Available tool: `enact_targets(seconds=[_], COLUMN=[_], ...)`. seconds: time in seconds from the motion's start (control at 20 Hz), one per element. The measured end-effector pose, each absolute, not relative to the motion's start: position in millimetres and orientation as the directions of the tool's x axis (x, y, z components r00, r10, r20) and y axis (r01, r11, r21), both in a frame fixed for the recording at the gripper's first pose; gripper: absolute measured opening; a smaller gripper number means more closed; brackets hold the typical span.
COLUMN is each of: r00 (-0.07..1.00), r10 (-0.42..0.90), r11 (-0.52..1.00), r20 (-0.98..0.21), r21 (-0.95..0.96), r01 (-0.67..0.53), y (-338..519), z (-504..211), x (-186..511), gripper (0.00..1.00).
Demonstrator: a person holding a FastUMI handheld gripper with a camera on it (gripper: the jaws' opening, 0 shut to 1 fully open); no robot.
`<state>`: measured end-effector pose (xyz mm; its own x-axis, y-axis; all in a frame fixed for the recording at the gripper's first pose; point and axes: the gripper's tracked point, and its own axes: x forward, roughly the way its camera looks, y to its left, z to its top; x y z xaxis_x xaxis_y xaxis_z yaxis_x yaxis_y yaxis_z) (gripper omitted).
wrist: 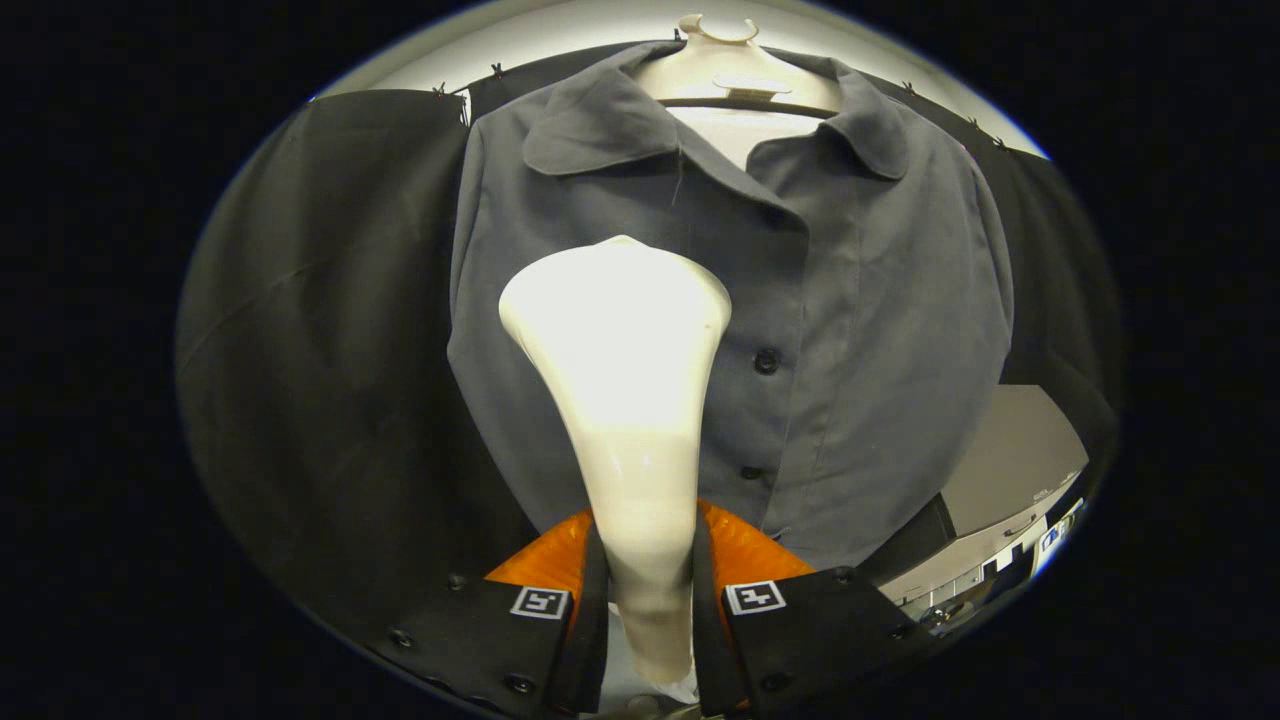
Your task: Iron the clothes twice with a garment steamer, once on the left side and once on the right side.
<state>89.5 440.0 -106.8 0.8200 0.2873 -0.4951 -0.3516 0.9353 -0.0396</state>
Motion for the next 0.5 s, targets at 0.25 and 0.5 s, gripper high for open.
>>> enact_targets(seconds=[0.25,0.5], r00=[0.812,0.792], r10=[0.277,0.270], r11=[0.935,0.932], r20=[-0.513,-0.548], r21=[-0.052,-0.058], r01=[-0.352,-0.358], y=[442,437], z=[-120,-138], x=[99,98], gripper=[0.43,0.43])
